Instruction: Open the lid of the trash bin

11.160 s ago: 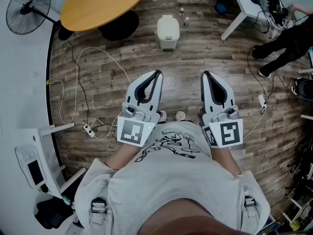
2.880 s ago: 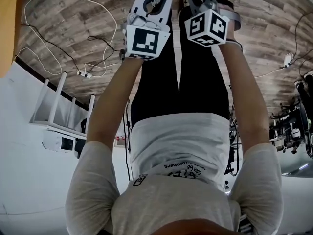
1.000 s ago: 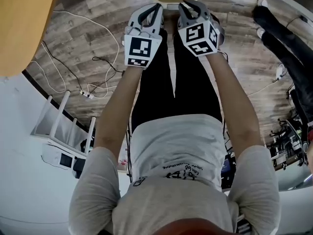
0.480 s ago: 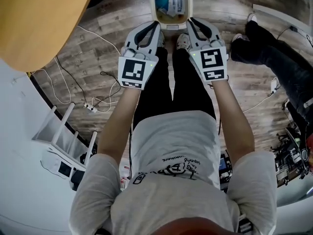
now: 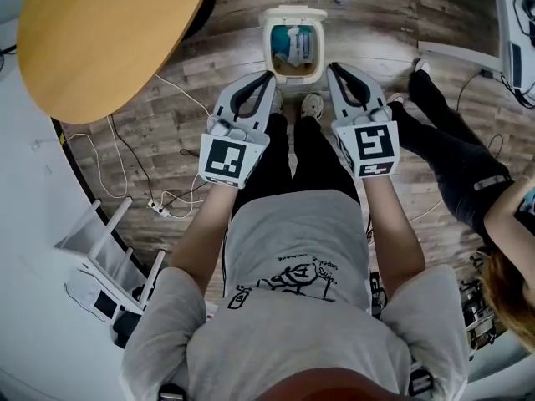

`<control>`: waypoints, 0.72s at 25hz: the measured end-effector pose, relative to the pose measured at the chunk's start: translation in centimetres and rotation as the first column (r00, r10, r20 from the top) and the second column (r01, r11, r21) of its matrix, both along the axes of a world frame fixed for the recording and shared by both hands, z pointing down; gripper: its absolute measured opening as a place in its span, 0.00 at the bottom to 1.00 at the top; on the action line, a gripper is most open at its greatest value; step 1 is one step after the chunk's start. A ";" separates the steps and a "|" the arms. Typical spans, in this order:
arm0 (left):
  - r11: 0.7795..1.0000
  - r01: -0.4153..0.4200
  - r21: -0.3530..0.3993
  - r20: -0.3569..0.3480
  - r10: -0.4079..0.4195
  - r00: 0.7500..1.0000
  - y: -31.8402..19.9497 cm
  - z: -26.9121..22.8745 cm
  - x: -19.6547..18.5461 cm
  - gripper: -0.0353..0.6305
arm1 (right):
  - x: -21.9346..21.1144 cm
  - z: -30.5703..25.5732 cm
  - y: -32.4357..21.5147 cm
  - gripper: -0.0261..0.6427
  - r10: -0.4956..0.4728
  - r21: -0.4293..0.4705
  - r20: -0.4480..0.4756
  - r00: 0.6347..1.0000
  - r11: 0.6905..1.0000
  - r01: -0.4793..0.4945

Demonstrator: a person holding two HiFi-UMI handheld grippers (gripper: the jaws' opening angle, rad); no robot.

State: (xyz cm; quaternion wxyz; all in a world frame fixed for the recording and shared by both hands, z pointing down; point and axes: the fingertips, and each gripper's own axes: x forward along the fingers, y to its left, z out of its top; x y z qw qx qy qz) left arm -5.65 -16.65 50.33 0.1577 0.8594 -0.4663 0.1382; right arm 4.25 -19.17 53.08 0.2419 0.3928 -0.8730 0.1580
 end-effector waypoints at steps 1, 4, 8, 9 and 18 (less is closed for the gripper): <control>1.000 0.003 0.010 -0.006 -0.003 1.000 0.0 -1.1 0.0 0.09 | 0.2 -1.3 0.0 0.07 0.005 0.012 0.010 1.000 1.000 -0.006; 0.999 0.012 0.033 -0.025 -0.011 1.000 0.3 -4.5 0.1 0.09 | 0.6 -5.0 0.2 0.07 0.017 0.042 0.041 0.999 0.999 -0.019; 0.998 0.008 0.055 -0.059 -0.005 0.998 1.0 -8.7 0.3 0.09 | 1.0 -10.0 0.9 0.06 0.006 0.096 0.059 0.998 0.995 -0.012; 0.998 0.005 0.064 -0.069 0.000 0.998 1.2 -9.8 0.4 0.09 | 1.0 -11.2 1.1 0.06 0.002 0.111 0.060 0.998 0.994 -0.009; 0.983 -0.037 0.178 -0.083 0.052 0.995 3.4 -18.6 1.1 0.09 | 1.5 -20.3 3.3 0.06 -0.015 0.205 0.107 0.994 0.979 -0.007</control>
